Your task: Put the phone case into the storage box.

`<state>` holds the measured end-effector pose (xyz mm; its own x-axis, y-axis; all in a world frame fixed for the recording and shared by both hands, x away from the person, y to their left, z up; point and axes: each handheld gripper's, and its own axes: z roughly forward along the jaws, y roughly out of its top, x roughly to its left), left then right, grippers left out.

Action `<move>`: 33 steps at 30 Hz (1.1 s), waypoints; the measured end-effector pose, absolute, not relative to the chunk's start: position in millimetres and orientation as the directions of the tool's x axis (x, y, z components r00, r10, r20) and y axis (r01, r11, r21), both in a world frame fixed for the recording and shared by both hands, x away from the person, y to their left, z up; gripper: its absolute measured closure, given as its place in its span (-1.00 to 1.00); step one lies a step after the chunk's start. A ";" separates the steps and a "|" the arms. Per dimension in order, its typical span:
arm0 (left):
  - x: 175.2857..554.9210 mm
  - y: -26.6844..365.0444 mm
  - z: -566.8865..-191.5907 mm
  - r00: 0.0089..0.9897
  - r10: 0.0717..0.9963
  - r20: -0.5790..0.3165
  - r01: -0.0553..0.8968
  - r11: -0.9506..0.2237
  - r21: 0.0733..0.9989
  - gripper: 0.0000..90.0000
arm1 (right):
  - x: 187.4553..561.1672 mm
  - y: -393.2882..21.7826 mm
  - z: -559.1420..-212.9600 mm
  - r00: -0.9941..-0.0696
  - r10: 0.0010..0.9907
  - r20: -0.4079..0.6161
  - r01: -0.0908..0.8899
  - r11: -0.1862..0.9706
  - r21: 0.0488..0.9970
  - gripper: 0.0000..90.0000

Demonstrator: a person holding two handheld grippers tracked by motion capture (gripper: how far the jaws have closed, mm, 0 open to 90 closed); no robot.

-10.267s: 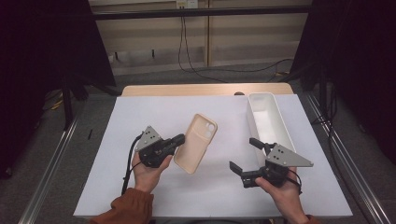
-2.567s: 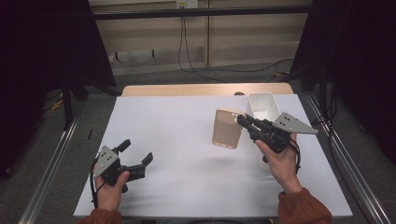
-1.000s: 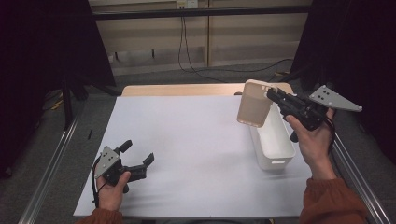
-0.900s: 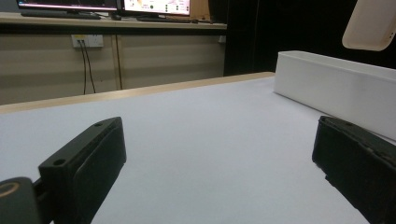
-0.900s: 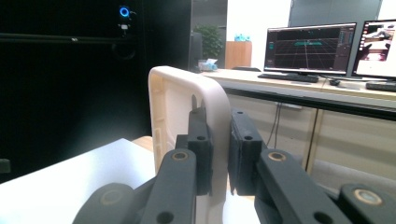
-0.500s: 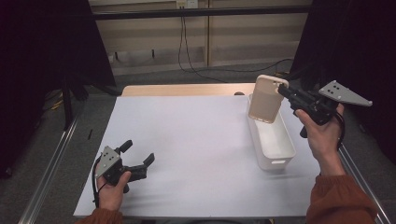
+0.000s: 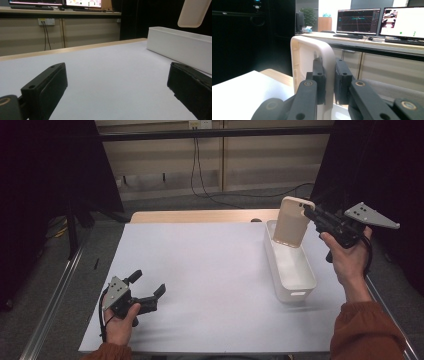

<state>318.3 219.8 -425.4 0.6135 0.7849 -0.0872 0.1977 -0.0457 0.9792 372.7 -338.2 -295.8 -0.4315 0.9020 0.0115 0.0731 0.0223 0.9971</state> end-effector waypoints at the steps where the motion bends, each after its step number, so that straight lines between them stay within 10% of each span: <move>1: 318.2 219.8 -425.4 0.616 0.783 -0.086 0.198 -0.048 0.979 -0.93 | 374.5 -339.1 -296.5 -0.434 0.901 0.010 0.072 0.023 0.997 0.81; 33: 320.1 219.8 -426.3 0.615 0.784 -0.088 0.204 -0.050 0.978 -0.93 | 421.9 -351.7 -321.5 -0.400 0.916 0.014 0.119 0.036 0.992 0.81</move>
